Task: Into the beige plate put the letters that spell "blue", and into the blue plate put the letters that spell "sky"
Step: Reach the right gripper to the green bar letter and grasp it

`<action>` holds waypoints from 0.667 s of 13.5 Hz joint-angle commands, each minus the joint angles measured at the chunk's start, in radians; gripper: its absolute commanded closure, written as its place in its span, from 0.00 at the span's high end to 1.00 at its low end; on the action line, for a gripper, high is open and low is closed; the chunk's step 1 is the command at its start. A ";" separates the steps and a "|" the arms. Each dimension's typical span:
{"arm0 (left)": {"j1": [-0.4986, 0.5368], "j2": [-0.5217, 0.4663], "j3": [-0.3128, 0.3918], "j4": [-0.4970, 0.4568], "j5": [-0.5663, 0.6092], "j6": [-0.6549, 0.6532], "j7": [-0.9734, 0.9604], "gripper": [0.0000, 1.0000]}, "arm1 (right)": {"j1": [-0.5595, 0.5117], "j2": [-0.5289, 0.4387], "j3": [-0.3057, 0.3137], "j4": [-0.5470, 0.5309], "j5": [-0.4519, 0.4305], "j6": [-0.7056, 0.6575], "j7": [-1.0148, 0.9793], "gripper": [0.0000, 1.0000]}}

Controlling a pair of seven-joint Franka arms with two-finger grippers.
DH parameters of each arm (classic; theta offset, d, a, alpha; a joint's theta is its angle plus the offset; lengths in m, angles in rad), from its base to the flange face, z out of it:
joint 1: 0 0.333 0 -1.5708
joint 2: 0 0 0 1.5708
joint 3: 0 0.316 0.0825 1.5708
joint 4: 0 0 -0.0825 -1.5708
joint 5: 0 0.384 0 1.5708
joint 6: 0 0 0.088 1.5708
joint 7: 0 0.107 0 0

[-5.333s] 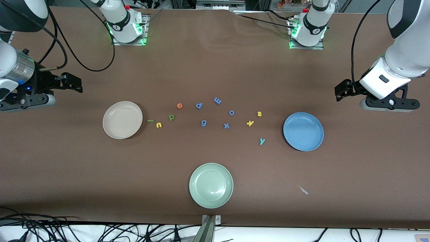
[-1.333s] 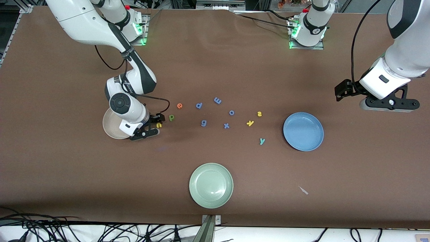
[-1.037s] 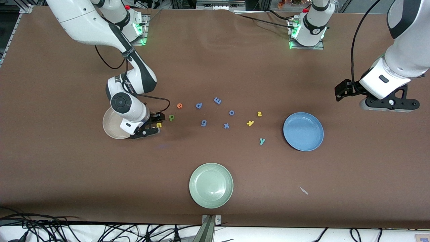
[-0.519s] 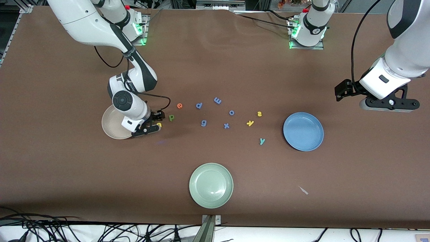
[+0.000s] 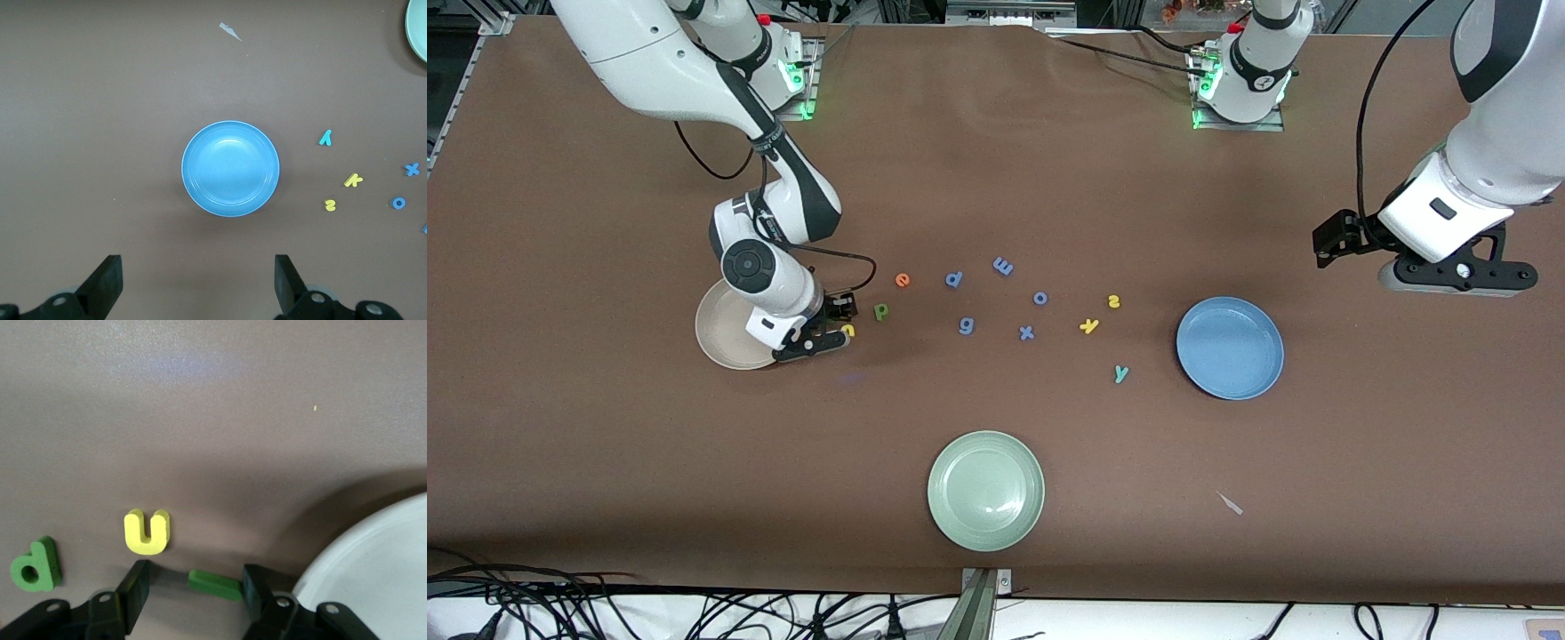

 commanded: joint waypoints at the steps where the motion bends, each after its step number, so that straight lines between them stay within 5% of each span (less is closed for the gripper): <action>1: 0.008 -0.021 0.001 -0.017 -0.028 0.005 0.025 1.00 | -0.008 -0.001 0.003 -0.022 -0.006 0.018 -0.001 0.54; 9: 0.008 -0.021 0.001 -0.019 -0.028 0.005 0.025 1.00 | -0.011 -0.001 0.002 -0.022 -0.008 0.016 -0.003 0.30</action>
